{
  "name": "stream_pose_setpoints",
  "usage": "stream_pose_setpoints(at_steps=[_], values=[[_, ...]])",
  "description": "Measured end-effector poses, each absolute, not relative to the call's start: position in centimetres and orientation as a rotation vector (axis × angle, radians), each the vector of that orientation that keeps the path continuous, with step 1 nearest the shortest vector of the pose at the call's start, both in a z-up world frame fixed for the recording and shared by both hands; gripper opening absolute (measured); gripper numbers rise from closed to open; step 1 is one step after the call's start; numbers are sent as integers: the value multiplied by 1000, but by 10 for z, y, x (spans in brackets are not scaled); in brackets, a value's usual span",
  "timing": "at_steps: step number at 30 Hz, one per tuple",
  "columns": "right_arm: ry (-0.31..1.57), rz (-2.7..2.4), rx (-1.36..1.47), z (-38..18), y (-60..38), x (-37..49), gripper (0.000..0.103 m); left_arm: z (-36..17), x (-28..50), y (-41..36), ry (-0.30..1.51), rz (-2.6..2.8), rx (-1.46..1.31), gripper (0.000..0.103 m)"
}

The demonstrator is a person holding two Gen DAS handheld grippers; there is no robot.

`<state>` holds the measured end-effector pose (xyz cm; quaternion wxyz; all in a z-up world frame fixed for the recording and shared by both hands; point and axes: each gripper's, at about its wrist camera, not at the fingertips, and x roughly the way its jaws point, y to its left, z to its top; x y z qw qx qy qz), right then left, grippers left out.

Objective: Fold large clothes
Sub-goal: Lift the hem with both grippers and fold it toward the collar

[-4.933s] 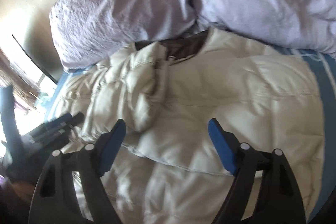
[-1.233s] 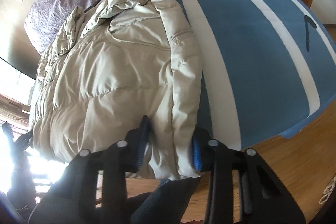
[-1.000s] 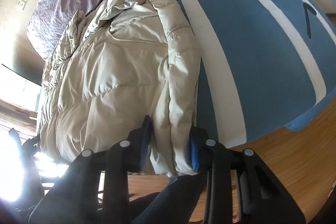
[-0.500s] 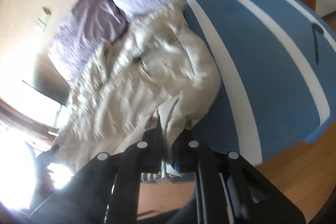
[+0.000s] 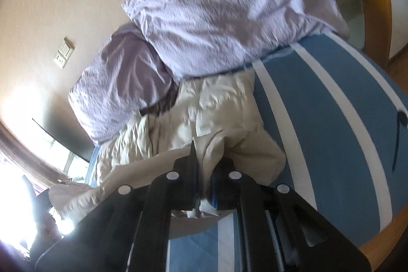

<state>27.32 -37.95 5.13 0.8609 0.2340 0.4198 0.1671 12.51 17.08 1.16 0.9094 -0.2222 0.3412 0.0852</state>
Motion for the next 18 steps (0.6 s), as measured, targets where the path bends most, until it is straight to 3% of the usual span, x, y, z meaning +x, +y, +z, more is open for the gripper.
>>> stream_pose_setpoints(at_steps=[9,18], values=[[832,378,434,77,-357,359,9,35,194,177,671,234,-444,11],[866,361,402,55,-333,446,9,33,276,182,706,327,-416,11]])
